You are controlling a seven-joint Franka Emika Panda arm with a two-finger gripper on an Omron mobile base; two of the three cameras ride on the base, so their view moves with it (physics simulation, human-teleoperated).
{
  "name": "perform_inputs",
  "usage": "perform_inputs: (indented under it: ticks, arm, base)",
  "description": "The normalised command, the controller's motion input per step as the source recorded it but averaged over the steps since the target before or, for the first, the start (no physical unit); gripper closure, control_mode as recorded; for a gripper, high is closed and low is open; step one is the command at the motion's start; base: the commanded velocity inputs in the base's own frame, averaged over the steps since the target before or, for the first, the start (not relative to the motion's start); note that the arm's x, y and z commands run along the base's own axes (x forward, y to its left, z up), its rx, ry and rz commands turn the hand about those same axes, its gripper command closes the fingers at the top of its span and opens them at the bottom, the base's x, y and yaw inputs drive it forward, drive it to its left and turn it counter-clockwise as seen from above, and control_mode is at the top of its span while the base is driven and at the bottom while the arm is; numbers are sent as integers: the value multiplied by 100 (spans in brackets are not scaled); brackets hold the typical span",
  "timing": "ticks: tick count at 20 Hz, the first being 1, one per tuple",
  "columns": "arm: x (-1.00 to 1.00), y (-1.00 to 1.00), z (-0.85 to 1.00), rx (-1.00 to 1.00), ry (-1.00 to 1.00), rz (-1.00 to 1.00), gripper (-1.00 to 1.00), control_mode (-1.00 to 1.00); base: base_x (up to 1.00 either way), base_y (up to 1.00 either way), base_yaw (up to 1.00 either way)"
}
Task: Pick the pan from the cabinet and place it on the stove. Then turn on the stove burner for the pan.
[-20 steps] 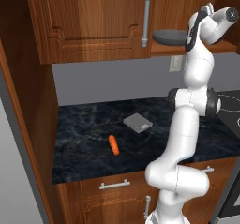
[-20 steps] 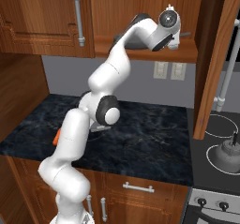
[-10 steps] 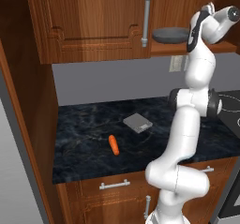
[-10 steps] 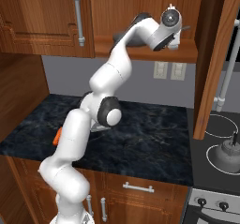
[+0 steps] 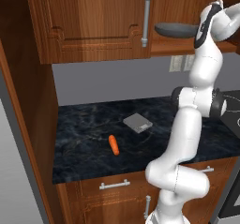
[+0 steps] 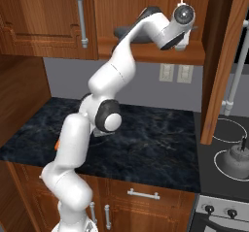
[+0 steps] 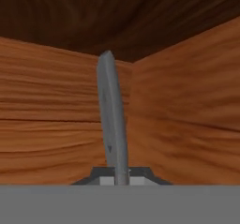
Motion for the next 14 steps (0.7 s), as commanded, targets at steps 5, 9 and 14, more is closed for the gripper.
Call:
perform_inputs:
  ticks: [5,9,14]
  arm:
    - [-45,27,-30,0,-12,0,100,-100]
    - [-47,46,-50,0,-9,-1,100,-100]
    - [-49,48,-40,0,-9,-2,100,-100]
  base:
    - [0,0,0]
    - [0,0,0]
    - [0,0,0]
